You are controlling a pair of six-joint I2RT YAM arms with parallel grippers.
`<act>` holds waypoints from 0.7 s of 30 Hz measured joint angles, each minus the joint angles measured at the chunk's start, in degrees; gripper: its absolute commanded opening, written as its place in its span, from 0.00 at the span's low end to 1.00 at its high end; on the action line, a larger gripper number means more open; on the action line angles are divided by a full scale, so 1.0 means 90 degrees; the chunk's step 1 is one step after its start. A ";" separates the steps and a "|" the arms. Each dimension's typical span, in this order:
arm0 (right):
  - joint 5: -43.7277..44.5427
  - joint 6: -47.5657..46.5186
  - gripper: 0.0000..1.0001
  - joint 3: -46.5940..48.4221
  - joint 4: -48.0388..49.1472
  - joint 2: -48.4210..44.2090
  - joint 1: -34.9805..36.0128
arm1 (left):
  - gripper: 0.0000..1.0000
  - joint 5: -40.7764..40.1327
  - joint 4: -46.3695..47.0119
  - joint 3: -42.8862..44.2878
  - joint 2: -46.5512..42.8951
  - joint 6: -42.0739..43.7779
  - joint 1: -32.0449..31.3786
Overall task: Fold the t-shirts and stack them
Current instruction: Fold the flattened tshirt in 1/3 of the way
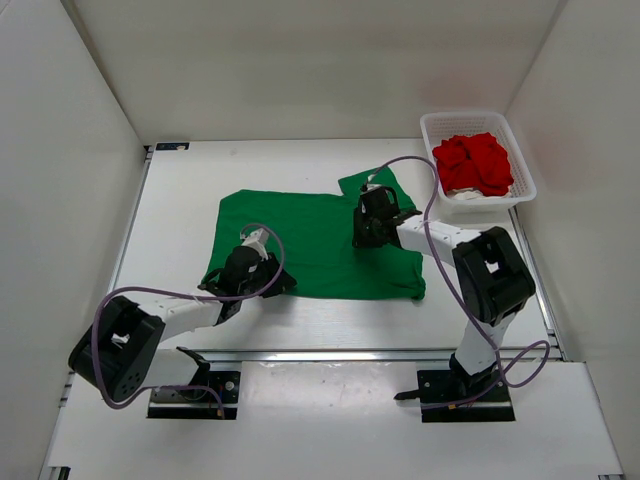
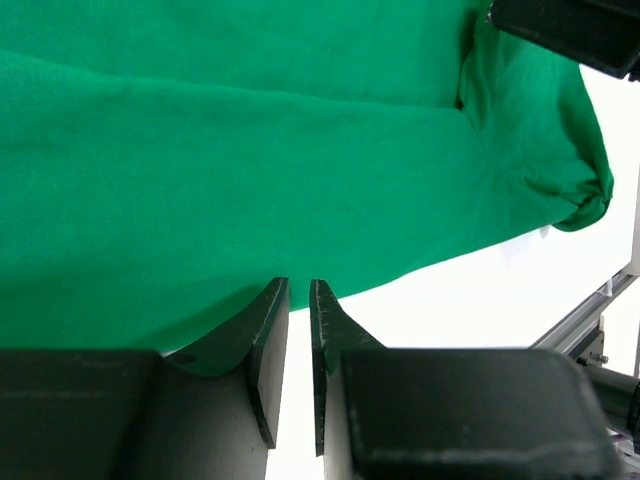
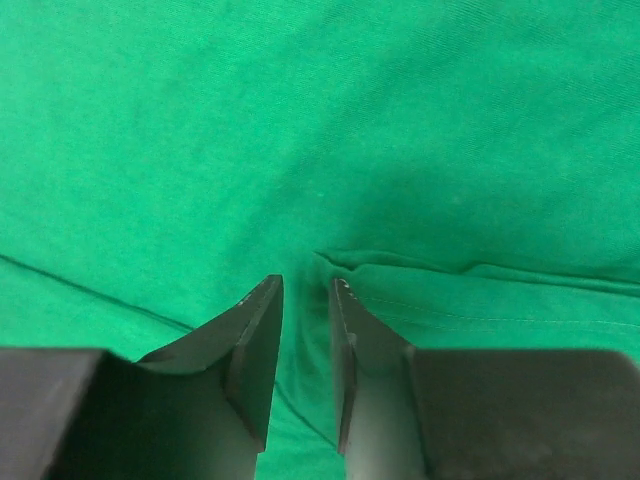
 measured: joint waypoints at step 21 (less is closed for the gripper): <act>-0.1049 0.0537 0.00 -0.3509 0.1005 -0.2574 -0.0561 | 0.25 0.0165 0.0136 0.0627 0.1341 0.0160 -0.0146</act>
